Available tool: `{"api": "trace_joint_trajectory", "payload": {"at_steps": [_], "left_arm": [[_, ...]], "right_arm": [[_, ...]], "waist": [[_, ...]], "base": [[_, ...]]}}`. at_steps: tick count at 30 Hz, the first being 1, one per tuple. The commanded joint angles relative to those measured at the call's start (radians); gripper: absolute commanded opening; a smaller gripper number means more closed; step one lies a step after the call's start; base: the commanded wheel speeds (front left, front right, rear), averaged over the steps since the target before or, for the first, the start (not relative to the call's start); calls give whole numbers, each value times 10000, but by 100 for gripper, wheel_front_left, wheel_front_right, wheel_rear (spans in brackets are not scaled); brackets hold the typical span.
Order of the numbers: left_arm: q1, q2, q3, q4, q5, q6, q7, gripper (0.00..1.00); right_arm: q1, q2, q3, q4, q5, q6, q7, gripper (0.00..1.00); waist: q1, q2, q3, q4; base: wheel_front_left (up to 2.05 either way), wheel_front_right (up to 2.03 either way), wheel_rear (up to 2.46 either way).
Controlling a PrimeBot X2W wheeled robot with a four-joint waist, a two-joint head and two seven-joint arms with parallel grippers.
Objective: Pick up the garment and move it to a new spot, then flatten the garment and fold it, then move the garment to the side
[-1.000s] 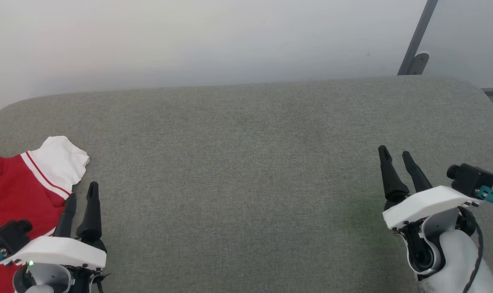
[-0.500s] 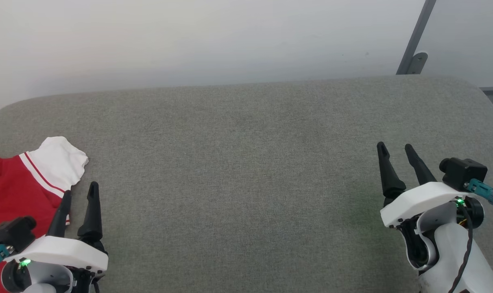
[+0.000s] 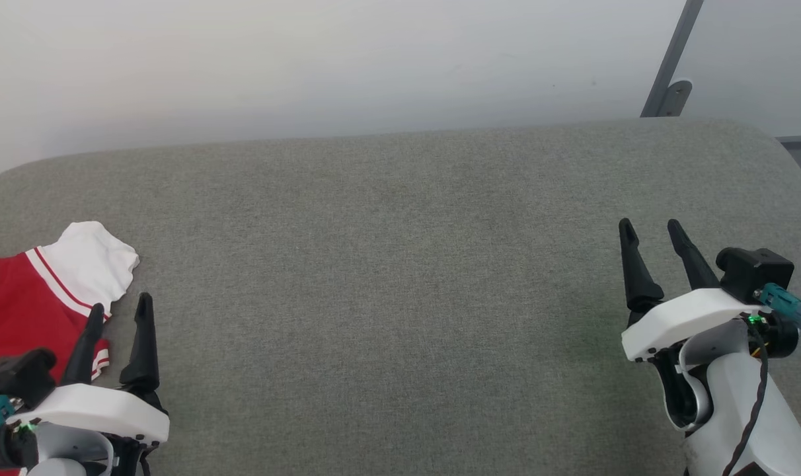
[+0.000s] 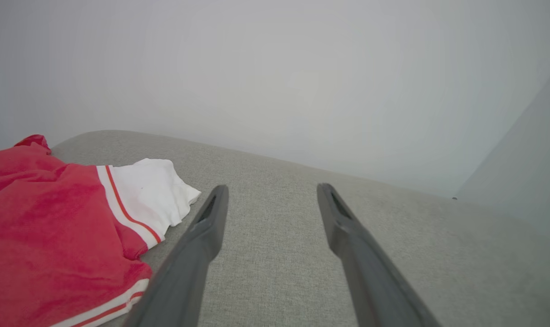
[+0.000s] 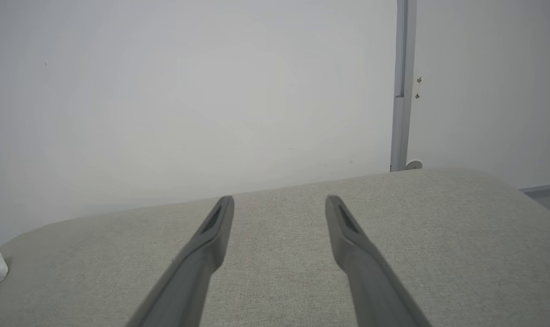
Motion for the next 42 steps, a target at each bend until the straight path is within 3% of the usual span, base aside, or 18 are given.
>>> {"api": "trace_joint_trajectory", "payload": {"at_steps": [1,29,35,42], "left_arm": [[-161,135,-66,-59,340,14,-122,100],[-366,623,-507,439,1255,18,-687,100],[-407,583,-431,638,1484,19,-809,100],[-389,415,-124,943,1811,21,-922,100]], "right_arm": [[-217,-59,-46,-53,-276,-3,-122,100],[-343,-1,-492,88,-1629,-3,-687,100],[-258,82,-434,153,-1716,-3,-807,100],[-39,274,-190,267,-1757,-3,-931,100]], "waist": [[0,-1,21,-5],[0,-1,47,137],[0,-1,21,618],[0,-1,16,1737]], "base": [[0,0,0],[0,0,0],[0,0,0],[0,0,0]]}}
